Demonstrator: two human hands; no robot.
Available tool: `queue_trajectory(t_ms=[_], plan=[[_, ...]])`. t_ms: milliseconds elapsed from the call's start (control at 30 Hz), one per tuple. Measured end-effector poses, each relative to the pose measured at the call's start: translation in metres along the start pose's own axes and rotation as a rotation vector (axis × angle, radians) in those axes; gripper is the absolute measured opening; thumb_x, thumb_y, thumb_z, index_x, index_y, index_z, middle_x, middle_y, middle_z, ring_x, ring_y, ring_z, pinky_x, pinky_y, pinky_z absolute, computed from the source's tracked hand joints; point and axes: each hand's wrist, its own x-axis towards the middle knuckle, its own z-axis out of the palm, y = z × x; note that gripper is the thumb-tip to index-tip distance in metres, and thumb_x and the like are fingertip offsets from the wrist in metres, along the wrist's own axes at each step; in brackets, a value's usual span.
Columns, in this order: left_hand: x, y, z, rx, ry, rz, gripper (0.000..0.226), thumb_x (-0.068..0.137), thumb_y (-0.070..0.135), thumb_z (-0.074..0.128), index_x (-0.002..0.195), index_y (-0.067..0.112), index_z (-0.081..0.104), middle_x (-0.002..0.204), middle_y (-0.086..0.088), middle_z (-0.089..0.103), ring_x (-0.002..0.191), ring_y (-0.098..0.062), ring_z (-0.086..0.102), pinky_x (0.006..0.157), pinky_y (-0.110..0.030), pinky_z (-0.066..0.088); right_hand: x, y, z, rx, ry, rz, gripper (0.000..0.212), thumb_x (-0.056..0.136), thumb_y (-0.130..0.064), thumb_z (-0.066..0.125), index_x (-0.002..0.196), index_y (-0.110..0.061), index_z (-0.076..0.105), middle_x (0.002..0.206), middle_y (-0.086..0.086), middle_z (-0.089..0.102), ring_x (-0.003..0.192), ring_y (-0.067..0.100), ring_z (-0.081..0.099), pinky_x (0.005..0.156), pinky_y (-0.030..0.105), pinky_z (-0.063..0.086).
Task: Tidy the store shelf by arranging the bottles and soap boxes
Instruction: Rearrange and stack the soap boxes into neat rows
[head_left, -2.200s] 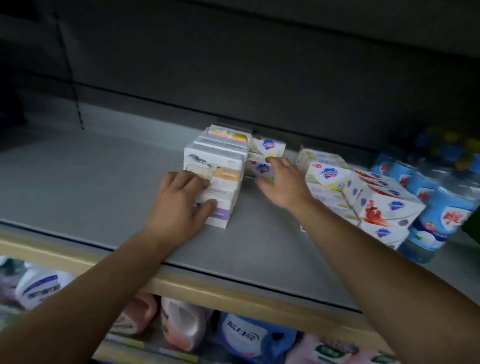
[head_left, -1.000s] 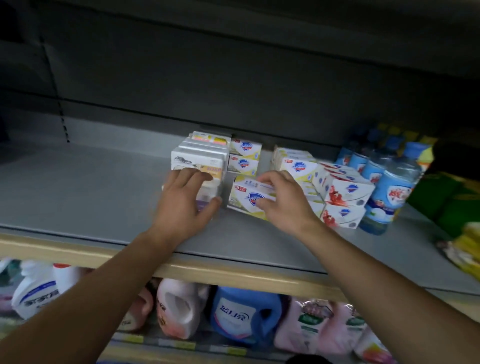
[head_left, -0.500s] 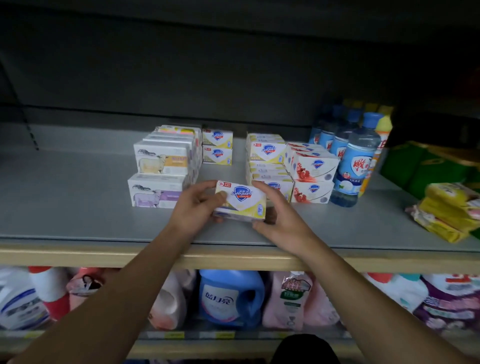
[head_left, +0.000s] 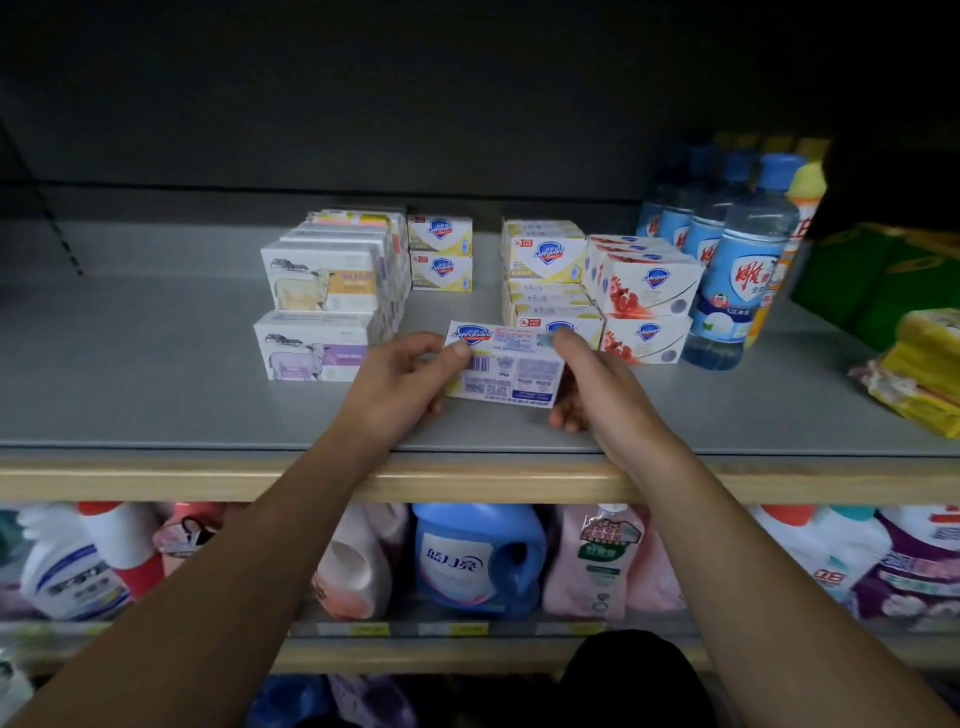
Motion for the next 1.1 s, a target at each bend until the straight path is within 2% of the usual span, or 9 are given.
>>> queue_trajectory(t_ms=[100, 200, 300, 400, 500, 567, 733, 867, 1100], plan=[[0.000, 0.000, 0.000, 0.023, -0.012, -0.007, 0.043, 0.071, 0.066, 0.063, 0.082, 0.025, 0.070, 0.047, 0.001, 0.053, 0.044, -0.012, 0.046, 0.044, -0.021, 0.038, 0.003, 0.000, 0.000, 0.005, 0.012, 0.013, 0.047, 0.075, -0.073, 0.047, 0.080, -0.035, 0.075, 0.073, 0.014, 0.070, 0.046, 0.014, 0.051, 0.044, 0.026, 0.036], [-0.002, 0.003, 0.002, -0.042, -0.049, -0.011, 0.037, 0.079, 0.051, 0.066, 0.100, 0.022, 0.071, 0.054, -0.006, 0.061, 0.046, -0.015, 0.051, 0.046, -0.022, 0.041, 0.002, 0.001, -0.002, 0.029, 0.012, -0.012, 0.037, 0.077, -0.064, 0.053, 0.083, -0.036, 0.076, 0.080, 0.023, 0.065, 0.046, 0.014, 0.049, 0.044, 0.024, 0.035], [-0.002, 0.005, 0.004, -0.104, -0.056, -0.016, 0.022, 0.093, 0.035, 0.061, 0.111, 0.025, 0.067, 0.070, -0.009, 0.070, 0.057, -0.023, 0.061, 0.053, -0.027, 0.048, 0.003, 0.004, -0.004, 0.145, -0.020, -0.034, 0.025, 0.072, -0.042, 0.064, 0.091, -0.031, 0.076, 0.092, 0.009, 0.069, 0.067, 0.018, 0.060, 0.054, 0.024, 0.046], [0.000, 0.005, 0.006, -0.110, -0.014, -0.048, 0.025, 0.097, 0.031, 0.055, 0.121, 0.030, 0.063, 0.078, 0.000, 0.071, 0.059, -0.026, 0.064, 0.056, -0.031, 0.054, 0.002, 0.009, -0.004, 0.031, -0.053, -0.097, 0.039, 0.072, -0.045, 0.066, 0.111, -0.040, 0.068, 0.108, -0.004, 0.066, 0.098, 0.009, 0.066, 0.076, 0.024, 0.053], [0.001, 0.005, 0.008, -0.132, -0.020, -0.084, 0.037, 0.095, 0.022, 0.060, 0.132, 0.024, 0.054, 0.078, -0.005, 0.071, 0.059, -0.026, 0.060, 0.056, -0.032, 0.052, 0.000, 0.011, -0.003, -0.076, -0.015, -0.175, 0.025, 0.090, -0.036, 0.060, 0.113, -0.044, 0.063, 0.112, -0.014, 0.065, 0.099, 0.009, 0.067, 0.078, 0.026, 0.055], [0.000, 0.005, 0.006, -0.130, -0.038, -0.063, 0.047, 0.091, 0.012, 0.065, 0.135, 0.019, 0.050, 0.084, -0.008, 0.072, 0.064, -0.027, 0.062, 0.057, -0.034, 0.055, -0.001, 0.013, -0.004, -0.159, -0.018, -0.209, 0.035, 0.093, -0.020, 0.063, 0.117, -0.044, 0.058, 0.117, -0.019, 0.063, 0.099, 0.018, 0.067, 0.086, 0.038, 0.057], [-0.005, 0.006, 0.001, -0.150, -0.059, 0.043, 0.046, 0.084, -0.005, 0.068, 0.125, 0.013, 0.060, 0.118, -0.008, 0.069, 0.098, -0.034, 0.068, 0.074, -0.046, 0.059, 0.000, 0.014, -0.003, -0.207, -0.033, -0.195, 0.052, 0.085, -0.005, 0.070, 0.124, -0.035, 0.056, 0.120, -0.012, 0.065, 0.110, 0.009, 0.064, 0.101, 0.042, 0.050], [-0.005, 0.006, -0.002, -0.206, -0.070, 0.098, 0.049, 0.076, -0.014, 0.068, 0.117, 0.015, 0.066, 0.117, -0.009, 0.070, 0.105, -0.024, 0.068, 0.089, -0.035, 0.054, -0.002, 0.012, -0.002, -0.236, -0.052, -0.232, 0.044, 0.084, -0.004, 0.070, 0.113, -0.036, 0.059, 0.114, -0.006, 0.070, 0.110, 0.011, 0.064, 0.102, 0.044, 0.049], [-0.004, 0.006, -0.001, -0.206, -0.058, 0.101, 0.047, 0.077, -0.012, 0.069, 0.115, 0.017, 0.067, 0.112, -0.004, 0.072, 0.094, -0.017, 0.070, 0.079, -0.027, 0.056, -0.003, 0.011, -0.002, -0.186, -0.050, -0.228, 0.045, 0.083, -0.009, 0.073, 0.114, -0.039, 0.059, 0.115, -0.008, 0.070, 0.110, 0.010, 0.064, 0.101, 0.042, 0.050]])
